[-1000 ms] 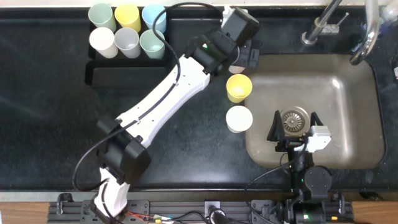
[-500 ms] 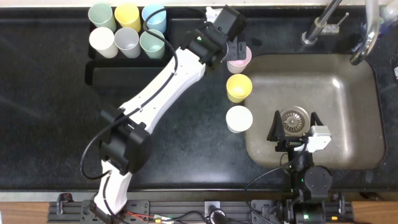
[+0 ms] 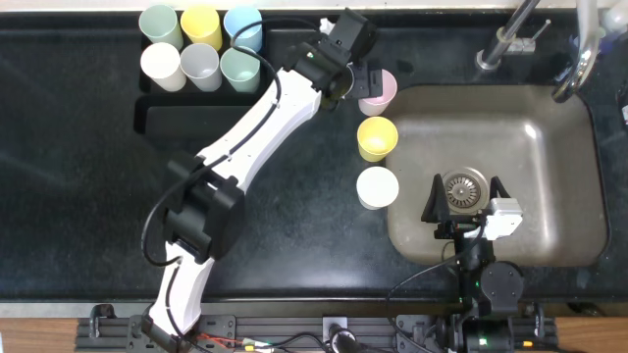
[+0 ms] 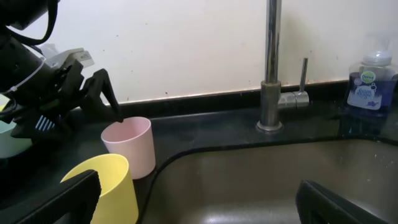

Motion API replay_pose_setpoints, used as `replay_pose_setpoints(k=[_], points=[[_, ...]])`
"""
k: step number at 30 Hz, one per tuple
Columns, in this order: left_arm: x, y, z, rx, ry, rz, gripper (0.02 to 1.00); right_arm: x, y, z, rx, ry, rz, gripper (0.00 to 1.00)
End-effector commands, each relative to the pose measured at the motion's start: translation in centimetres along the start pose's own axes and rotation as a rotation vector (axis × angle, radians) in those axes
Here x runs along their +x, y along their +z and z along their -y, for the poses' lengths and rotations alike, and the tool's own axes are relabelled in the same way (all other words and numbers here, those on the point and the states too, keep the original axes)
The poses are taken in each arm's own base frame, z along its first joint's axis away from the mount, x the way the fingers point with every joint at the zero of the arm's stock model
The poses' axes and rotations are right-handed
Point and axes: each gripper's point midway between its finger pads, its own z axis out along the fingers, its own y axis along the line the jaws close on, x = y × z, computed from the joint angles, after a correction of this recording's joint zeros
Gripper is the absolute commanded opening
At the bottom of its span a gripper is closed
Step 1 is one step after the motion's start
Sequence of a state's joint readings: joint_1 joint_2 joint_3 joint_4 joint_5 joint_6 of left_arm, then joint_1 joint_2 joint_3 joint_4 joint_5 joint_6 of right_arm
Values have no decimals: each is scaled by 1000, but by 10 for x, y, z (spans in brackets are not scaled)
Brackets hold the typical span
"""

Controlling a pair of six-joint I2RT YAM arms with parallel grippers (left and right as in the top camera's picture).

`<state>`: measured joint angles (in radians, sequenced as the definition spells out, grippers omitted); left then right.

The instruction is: Store Cups

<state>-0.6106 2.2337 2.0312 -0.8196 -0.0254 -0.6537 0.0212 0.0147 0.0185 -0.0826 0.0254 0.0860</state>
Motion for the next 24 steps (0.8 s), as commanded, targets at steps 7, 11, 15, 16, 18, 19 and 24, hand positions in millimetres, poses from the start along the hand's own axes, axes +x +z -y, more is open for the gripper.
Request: replay_pose_setpoints(k=[7, 11, 15, 16, 18, 19, 24], points=[[2, 2, 6, 29, 29, -22, 993, 4, 0, -1, -9, 7, 0, 998], [9, 10, 6, 36, 28, -50, 993, 4, 0, -1, -9, 7, 0, 996], [11, 15, 5, 30, 28, -58, 996, 3, 0, -1, -9, 7, 0, 998], [12, 17, 4, 28, 28, -61, 996, 4, 0, -1, -9, 8, 0, 996], [14, 20, 3, 24, 28, -66, 993, 4, 0, -1, -9, 8, 0, 998], [15, 22, 2, 21, 28, -69, 993, 3, 0, -1, -9, 7, 0, 998], [17, 26, 0, 15, 28, -75, 930, 3, 0, -1, -9, 8, 0, 998]])
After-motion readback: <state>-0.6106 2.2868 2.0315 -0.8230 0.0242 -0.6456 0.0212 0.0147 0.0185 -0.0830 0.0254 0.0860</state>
